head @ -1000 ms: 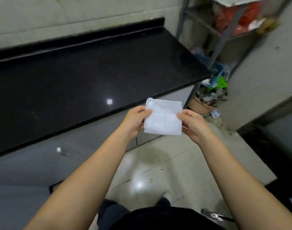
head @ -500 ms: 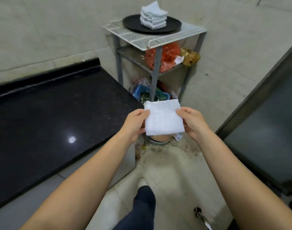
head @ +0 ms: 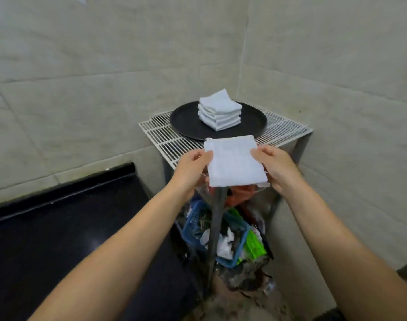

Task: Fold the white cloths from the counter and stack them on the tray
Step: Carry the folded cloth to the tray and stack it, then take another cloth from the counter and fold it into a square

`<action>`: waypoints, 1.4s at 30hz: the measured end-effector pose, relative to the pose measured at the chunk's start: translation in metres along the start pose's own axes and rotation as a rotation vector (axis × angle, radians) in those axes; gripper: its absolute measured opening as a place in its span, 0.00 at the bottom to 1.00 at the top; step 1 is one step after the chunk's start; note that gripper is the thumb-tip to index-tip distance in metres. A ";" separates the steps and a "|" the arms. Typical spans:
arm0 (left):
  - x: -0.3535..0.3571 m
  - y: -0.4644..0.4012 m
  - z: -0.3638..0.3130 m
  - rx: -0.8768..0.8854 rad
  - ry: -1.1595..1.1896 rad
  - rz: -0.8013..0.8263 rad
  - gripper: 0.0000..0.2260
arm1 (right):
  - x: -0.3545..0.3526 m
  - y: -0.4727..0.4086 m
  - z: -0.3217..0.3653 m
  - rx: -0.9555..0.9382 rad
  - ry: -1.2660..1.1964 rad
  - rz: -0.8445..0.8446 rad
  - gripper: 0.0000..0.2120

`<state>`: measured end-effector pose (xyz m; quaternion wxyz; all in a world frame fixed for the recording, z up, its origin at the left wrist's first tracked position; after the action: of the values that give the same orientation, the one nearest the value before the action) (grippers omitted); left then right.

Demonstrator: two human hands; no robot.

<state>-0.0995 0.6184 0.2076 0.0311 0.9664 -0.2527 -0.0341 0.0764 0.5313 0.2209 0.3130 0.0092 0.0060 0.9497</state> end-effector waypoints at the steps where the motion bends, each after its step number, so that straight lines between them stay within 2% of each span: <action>1: 0.002 -0.017 -0.012 0.030 -0.004 -0.004 0.08 | 0.000 -0.022 0.010 -0.028 0.029 0.022 0.06; 5: 0.008 -0.091 -0.057 0.101 0.007 -0.070 0.07 | 0.008 -0.119 0.053 -0.157 0.072 0.109 0.06; 10: 0.007 -0.189 -0.086 0.055 0.053 -0.247 0.10 | 0.035 -0.251 0.084 -0.173 0.131 0.236 0.06; 15: -0.005 -0.253 -0.076 -0.029 0.032 -0.389 0.12 | 0.064 -0.327 0.075 -0.164 0.210 0.365 0.07; 20: -0.003 -0.273 -0.051 -0.119 -0.122 -0.420 0.12 | 0.066 -0.358 0.040 -0.101 0.248 0.426 0.02; 22: -0.003 -0.274 -0.046 -0.132 -0.137 -0.419 0.12 | 0.065 -0.361 0.033 -0.086 0.242 0.448 0.06; 26: -0.008 -0.269 -0.044 -0.151 -0.140 -0.438 0.11 | 0.065 -0.354 0.033 -0.110 0.271 0.467 0.03; 29: -0.007 -0.260 -0.049 -0.155 -0.151 -0.441 0.11 | 0.061 -0.346 0.039 -0.130 0.306 0.433 0.10; 32: -0.016 -0.239 -0.060 -0.136 -0.195 -0.504 0.11 | 0.050 -0.331 0.066 -0.265 0.399 0.311 0.18; 35: -0.033 -0.203 -0.064 -0.116 -0.217 -0.540 0.10 | 0.057 -0.296 0.099 -0.443 0.444 0.276 0.17; 38: -0.057 -0.146 -0.061 -0.065 -0.193 -0.573 0.10 | 0.095 -0.234 0.111 -0.585 0.485 0.374 0.14; 42: -0.112 -0.032 -0.040 -0.070 -0.250 -0.696 0.07 | 0.177 -0.117 0.091 -0.695 0.523 0.608 0.11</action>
<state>-0.1782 0.7032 0.2503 0.0195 0.9812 0.0903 -0.1693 0.0051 0.7312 0.3123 -0.0037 -0.3309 -0.2341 0.9141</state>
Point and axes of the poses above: each hand's wrist, its own y-axis away from the middle knuckle, its own x-axis out of the palm, z = x × y, the point moved 8 cm from there along -y, towards the middle knuckle, and after that the axes turned 6 degrees about -y, right-handed, at the moved point
